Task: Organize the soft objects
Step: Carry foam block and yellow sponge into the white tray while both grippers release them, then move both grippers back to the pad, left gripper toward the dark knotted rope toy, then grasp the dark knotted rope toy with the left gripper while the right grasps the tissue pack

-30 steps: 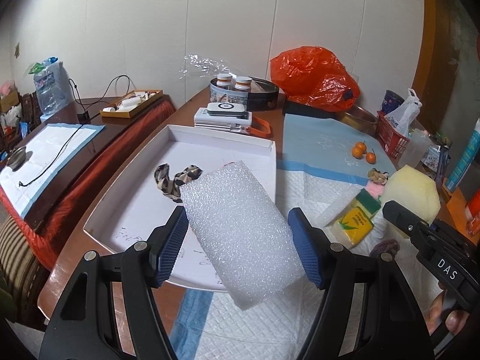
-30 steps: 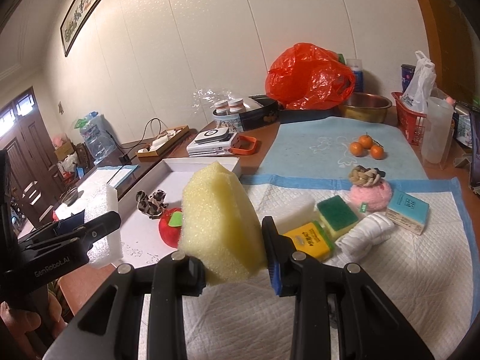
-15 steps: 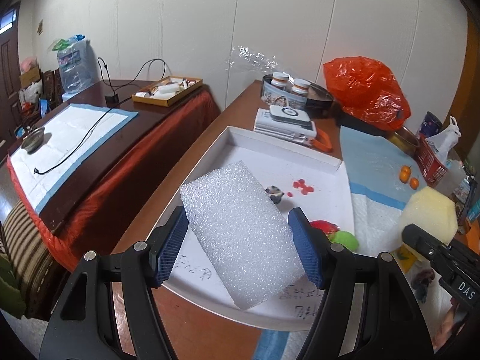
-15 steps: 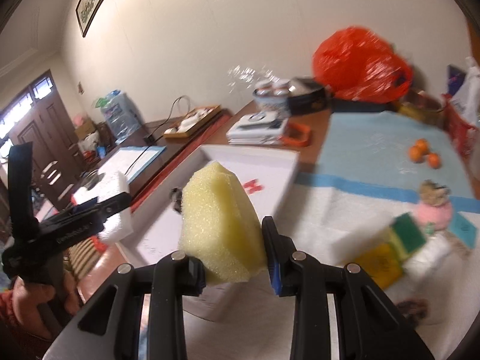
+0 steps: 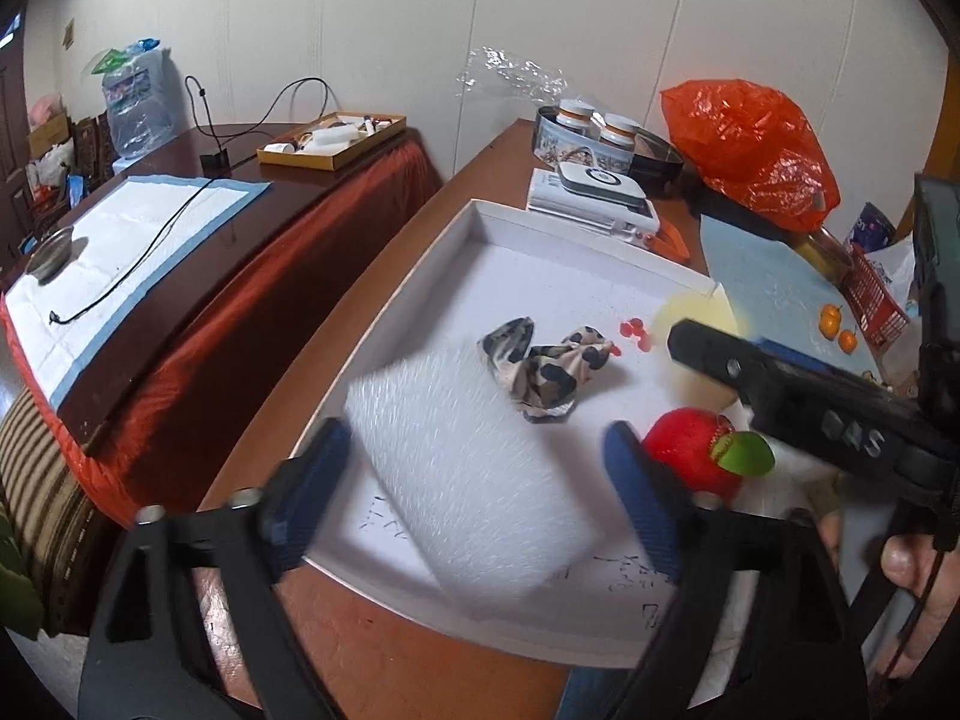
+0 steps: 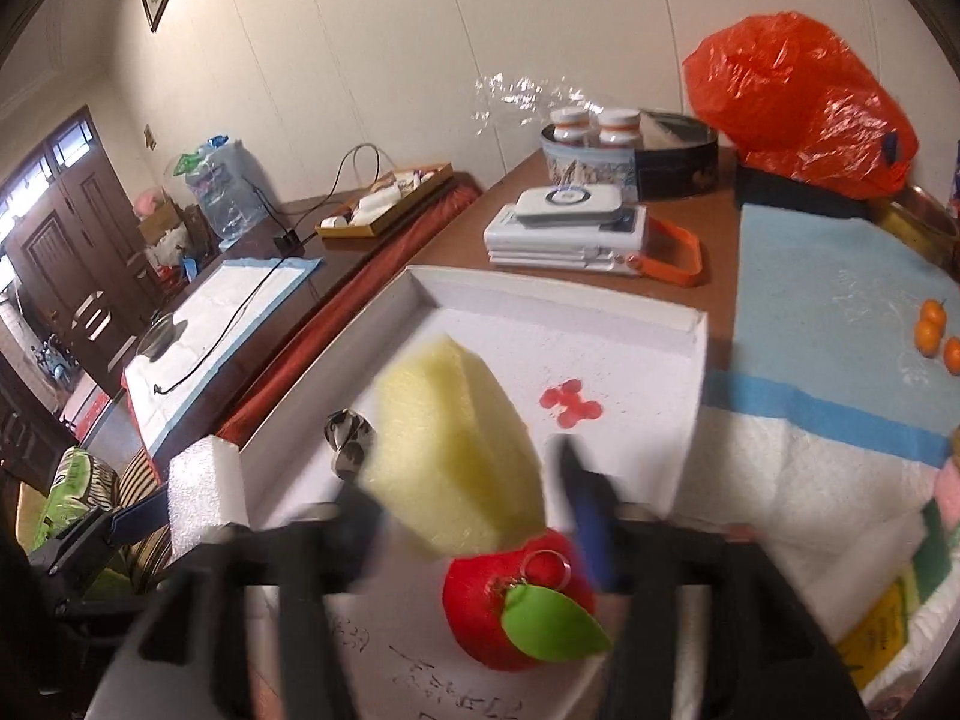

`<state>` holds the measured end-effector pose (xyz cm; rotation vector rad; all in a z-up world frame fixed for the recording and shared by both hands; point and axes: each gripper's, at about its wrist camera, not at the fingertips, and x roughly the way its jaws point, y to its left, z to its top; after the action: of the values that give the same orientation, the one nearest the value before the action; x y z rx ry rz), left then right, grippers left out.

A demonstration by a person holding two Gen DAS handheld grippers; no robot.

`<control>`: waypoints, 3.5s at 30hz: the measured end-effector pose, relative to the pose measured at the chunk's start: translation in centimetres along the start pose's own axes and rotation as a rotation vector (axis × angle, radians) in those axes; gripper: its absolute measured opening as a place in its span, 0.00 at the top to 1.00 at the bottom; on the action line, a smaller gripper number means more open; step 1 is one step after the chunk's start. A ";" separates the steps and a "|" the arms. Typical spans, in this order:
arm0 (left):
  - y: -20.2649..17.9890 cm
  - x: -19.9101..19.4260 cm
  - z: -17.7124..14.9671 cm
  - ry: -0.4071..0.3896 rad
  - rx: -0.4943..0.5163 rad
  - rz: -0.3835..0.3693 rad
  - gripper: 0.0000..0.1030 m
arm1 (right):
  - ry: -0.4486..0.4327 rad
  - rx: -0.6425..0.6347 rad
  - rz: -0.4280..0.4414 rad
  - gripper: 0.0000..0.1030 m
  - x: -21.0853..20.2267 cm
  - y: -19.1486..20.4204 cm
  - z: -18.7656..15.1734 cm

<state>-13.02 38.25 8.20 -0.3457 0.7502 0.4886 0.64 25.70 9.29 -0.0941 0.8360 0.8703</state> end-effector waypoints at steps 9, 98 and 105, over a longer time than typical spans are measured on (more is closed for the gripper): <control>0.7 -1.2 -0.1 -0.046 -0.018 0.029 0.00 | -0.081 0.020 -0.013 0.00 -1.5 0.4 -0.4; -29.6 -0.7 -11.6 0.183 0.299 -0.350 0.01 | -0.096 0.313 -0.363 0.00 -16.6 -33.5 -11.5; -32.9 0.2 -12.2 0.177 0.398 -0.367 0.13 | -0.073 0.313 -0.303 0.00 -16.1 -34.1 -11.5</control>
<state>-2.07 5.21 3.85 -0.1477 0.9116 -0.0420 12.05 -11.67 3.85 0.0843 0.8537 0.4499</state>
